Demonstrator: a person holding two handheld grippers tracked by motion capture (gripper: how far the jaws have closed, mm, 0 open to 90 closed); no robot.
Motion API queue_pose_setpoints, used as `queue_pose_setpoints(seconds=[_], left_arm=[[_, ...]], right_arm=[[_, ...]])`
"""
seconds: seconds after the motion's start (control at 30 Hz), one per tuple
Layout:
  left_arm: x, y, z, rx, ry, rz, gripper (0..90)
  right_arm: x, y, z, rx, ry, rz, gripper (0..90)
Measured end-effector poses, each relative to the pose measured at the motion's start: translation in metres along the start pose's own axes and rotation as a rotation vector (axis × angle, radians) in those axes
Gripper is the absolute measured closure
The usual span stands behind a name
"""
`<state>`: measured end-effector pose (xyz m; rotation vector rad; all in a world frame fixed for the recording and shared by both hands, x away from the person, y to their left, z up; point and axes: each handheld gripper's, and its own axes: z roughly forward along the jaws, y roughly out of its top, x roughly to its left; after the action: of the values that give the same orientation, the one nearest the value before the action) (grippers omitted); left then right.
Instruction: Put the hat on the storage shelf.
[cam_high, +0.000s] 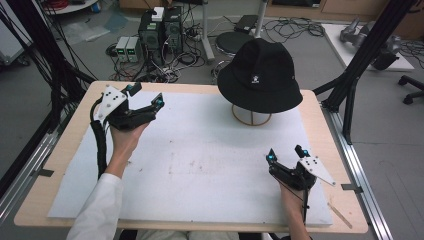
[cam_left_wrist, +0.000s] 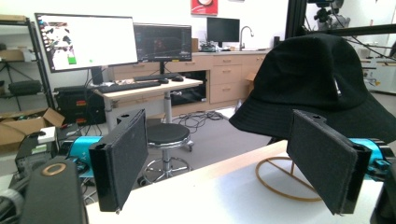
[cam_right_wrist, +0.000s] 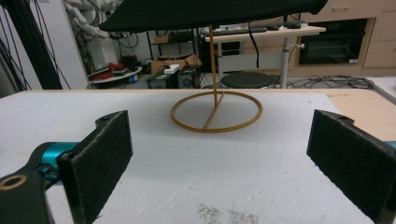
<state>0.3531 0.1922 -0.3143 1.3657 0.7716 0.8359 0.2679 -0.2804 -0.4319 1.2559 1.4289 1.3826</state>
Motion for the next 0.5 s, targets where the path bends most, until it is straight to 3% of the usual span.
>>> queue_pose_setpoints(seconds=[0.5], left_arm=[[0.023, -0.029, -0.053, 0.012, 0.098, -0.022, 20.4]], right_arm=[[0.003, -0.001, 0.001, 0.011, 0.015, 0.001, 5.9]])
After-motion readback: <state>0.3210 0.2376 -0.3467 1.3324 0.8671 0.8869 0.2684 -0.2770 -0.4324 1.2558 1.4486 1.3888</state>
